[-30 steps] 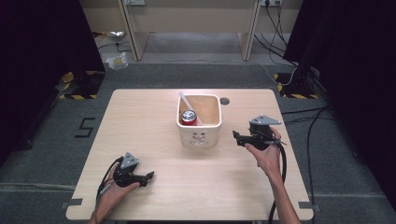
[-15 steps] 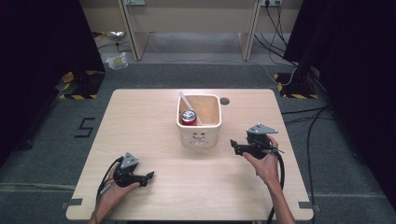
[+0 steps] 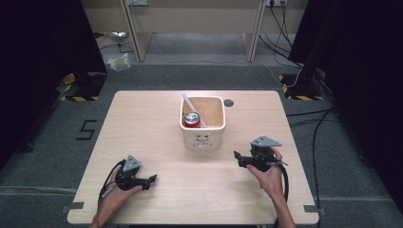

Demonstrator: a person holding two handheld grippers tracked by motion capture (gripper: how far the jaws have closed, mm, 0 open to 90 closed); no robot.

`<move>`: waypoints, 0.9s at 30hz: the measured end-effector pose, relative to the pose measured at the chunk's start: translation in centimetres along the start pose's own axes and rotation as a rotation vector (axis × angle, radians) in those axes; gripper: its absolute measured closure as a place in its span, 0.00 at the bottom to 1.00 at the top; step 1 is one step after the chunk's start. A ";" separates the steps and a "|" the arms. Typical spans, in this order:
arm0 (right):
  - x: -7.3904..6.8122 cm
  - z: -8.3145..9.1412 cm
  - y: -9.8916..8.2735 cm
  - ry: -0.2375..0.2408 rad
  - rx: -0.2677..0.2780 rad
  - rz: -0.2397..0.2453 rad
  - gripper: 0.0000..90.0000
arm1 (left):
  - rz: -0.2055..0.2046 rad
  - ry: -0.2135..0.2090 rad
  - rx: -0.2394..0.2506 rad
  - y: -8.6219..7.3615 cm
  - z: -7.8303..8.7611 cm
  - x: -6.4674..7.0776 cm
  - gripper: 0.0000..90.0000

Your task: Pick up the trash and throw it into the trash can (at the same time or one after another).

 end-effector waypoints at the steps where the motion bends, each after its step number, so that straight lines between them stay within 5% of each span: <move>1: -0.1 0.0 -0.2 0.005 -0.006 0.000 0.24 | -0.001 0.000 -0.001 0.0 0.0 0.0 0.15; 27: -0.5 0.0 -4.7 -0.001 -0.082 -0.007 0.23 | -0.001 -0.001 -0.002 0.0 0.0 0.0 0.15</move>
Point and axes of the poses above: each handheld gripper's, and its own axes: z roughly backward along the jaws, y roughly out of its top, x roughly to its right, the point moved 5 cm from there along -z, roughly forward along the jaws, and after that the axes turned 6 degrees about -y, right-handed, at the moved point
